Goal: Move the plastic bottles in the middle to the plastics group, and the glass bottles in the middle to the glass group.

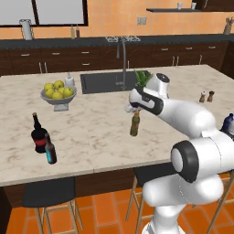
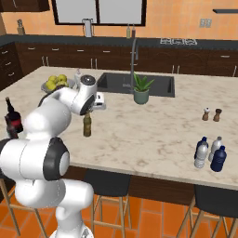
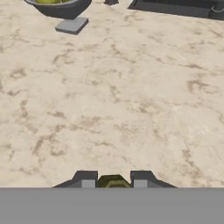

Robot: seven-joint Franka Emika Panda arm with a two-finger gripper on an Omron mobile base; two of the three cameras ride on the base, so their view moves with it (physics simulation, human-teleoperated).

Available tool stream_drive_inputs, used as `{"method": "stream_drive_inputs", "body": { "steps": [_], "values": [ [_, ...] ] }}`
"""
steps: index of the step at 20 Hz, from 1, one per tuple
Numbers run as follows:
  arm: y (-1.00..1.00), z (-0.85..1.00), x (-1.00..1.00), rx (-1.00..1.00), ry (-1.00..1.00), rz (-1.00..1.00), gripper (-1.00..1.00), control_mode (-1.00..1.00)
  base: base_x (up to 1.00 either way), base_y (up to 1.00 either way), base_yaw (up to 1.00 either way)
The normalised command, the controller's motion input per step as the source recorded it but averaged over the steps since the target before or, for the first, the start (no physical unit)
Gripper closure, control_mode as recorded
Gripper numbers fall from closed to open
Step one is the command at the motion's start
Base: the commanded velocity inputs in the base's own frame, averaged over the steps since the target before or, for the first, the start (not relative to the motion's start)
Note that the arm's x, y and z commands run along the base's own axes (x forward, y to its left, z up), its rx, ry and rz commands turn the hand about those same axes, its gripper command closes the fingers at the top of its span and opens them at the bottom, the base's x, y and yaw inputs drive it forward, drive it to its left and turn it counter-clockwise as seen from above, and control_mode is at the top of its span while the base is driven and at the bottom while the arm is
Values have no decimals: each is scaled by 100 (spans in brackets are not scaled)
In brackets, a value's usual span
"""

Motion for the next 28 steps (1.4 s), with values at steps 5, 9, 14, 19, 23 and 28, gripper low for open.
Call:
{"method": "stream_drive_inputs", "body": {
  "steps": [5,9,14,19,23,28],
  "values": [
    [81,35,-31,0,8,31,100,-100,0,0,0],
    [89,17,-34,0,3,31,100,-100,0,0,0],
    [97,1,-33,0,0,29,100,-100,0,0,0],
    [92,-12,-14,0,0,15,100,-100,0,0,0],
    [80,-22,-4,0,-1,5,100,-100,0,0,0],
    [53,-28,2,1,0,1,100,-100,0,0,0]
  ]
}}
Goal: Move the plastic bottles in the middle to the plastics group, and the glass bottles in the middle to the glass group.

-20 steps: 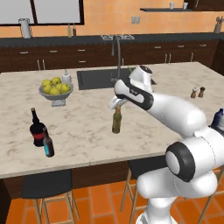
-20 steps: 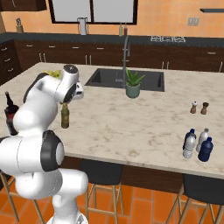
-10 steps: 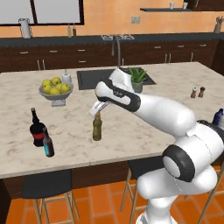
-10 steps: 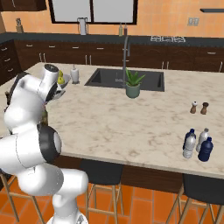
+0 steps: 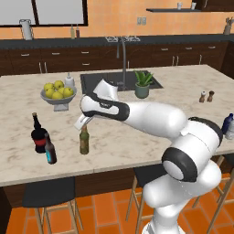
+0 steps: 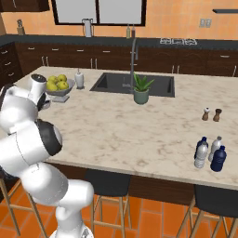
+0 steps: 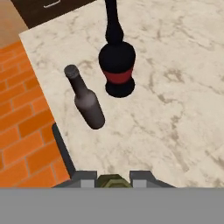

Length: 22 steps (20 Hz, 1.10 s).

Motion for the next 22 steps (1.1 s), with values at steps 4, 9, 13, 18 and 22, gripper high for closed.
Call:
{"method": "stream_drive_inputs", "body": {
  "steps": [4,9,13,18,22],
  "values": [
    [52,-24,9,1,-2,0,100,-100,0,0,0],
    [46,-14,17,0,-5,0,100,-100,0,0,0],
    [38,-11,18,0,-6,0,100,-100,0,0,0],
    [15,-24,15,0,0,0,100,-100,0,0,0],
    [7,-24,13,0,0,0,100,-100,0,0,0]
  ]
}}
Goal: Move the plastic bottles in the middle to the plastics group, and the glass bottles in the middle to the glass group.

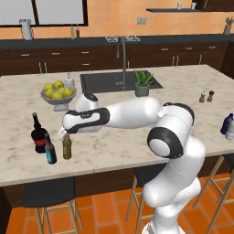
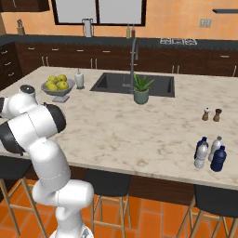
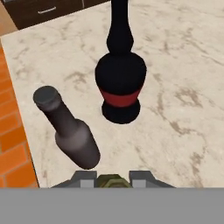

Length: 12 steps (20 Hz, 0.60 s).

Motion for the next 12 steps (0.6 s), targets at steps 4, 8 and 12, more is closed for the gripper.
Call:
{"method": "stream_drive_inputs", "body": {
  "steps": [4,8,12],
  "values": [
    [7,-21,7,0,0,0,100,-100,0,0,0],
    [10,-30,0,0,0,0,100,-100,0,0,0],
    [4,-32,0,0,0,0,100,-100,0,0,0]
  ]
}}
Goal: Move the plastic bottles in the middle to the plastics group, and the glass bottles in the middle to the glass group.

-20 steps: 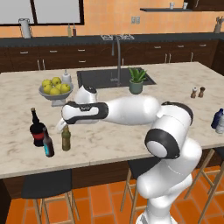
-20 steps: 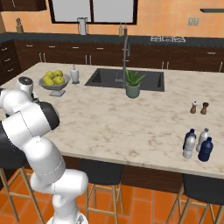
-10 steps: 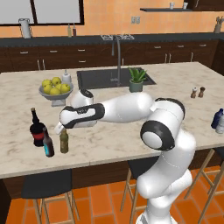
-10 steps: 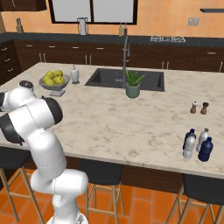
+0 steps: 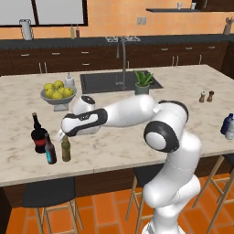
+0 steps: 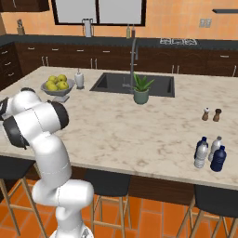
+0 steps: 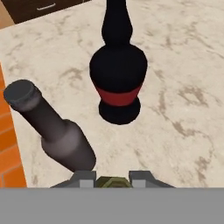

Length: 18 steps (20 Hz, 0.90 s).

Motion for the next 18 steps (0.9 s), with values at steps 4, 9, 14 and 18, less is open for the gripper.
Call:
{"method": "stream_drive_inputs", "body": {
  "steps": [4,9,14,18],
  "values": [
    [3,-31,0,0,-1,0,100,-100,0,0,0],
    [3,-31,-17,0,0,0,-100,-100,0,0,0],
    [1,-24,-29,0,-1,-1,-100,-100,0,0,0],
    [-15,-6,-6,0,-11,-3,-100,-100,0,0,0]
  ]
}}
